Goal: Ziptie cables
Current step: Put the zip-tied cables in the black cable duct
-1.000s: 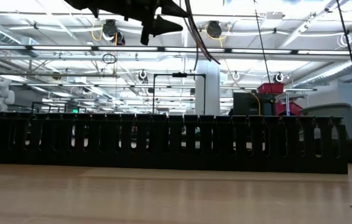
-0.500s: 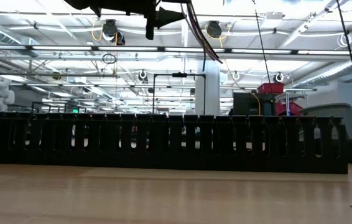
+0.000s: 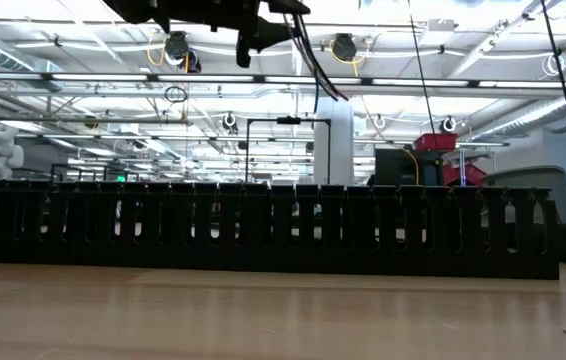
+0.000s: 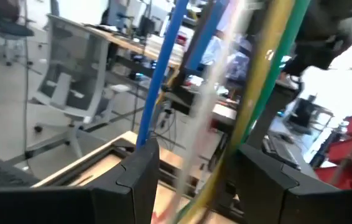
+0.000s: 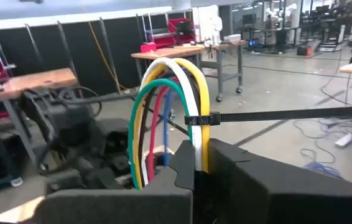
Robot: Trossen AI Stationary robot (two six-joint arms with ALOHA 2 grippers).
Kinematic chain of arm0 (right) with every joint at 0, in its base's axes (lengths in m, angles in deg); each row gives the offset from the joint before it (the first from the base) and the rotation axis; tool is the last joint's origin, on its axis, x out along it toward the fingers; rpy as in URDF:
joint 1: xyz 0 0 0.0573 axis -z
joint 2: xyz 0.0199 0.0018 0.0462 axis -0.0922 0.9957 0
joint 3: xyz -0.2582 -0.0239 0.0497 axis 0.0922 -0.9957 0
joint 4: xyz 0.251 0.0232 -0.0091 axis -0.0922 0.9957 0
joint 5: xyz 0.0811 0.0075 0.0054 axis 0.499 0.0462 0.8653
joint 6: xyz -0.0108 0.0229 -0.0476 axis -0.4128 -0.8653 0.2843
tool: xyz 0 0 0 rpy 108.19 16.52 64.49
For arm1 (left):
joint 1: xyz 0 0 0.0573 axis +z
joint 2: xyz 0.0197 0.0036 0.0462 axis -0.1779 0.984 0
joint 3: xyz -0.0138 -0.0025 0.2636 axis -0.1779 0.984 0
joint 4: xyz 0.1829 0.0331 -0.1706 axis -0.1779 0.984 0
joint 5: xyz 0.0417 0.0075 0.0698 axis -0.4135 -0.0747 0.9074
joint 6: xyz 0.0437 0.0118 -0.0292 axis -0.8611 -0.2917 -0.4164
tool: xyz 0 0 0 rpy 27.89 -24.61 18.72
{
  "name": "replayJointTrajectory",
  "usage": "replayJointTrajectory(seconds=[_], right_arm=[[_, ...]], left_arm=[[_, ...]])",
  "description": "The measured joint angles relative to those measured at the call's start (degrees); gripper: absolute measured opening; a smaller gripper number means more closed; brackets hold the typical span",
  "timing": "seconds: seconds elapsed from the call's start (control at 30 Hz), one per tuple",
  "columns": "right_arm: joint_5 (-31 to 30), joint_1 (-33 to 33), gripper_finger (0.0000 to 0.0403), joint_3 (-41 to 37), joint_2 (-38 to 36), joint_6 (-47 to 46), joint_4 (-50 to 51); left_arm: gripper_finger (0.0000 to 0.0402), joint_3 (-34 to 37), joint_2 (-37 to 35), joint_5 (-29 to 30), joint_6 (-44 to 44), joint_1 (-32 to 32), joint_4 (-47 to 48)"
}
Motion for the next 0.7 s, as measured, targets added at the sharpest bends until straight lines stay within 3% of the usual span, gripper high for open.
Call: replayJointTrajectory(seconds=[0.43,0.7], right_arm=[[2.6,-0.1,0.0,0.0,0.3,-1.4,-2.7],[-0.6,0.0,0.0,0.0,-0.4,1.4,-2.4]], left_arm=[[0.0185,0.0,0.0,3.4,-6.3,0.0,0.3],[0.0185,0.0,0.0,3.2,-5.8,-0.2,1.7]])
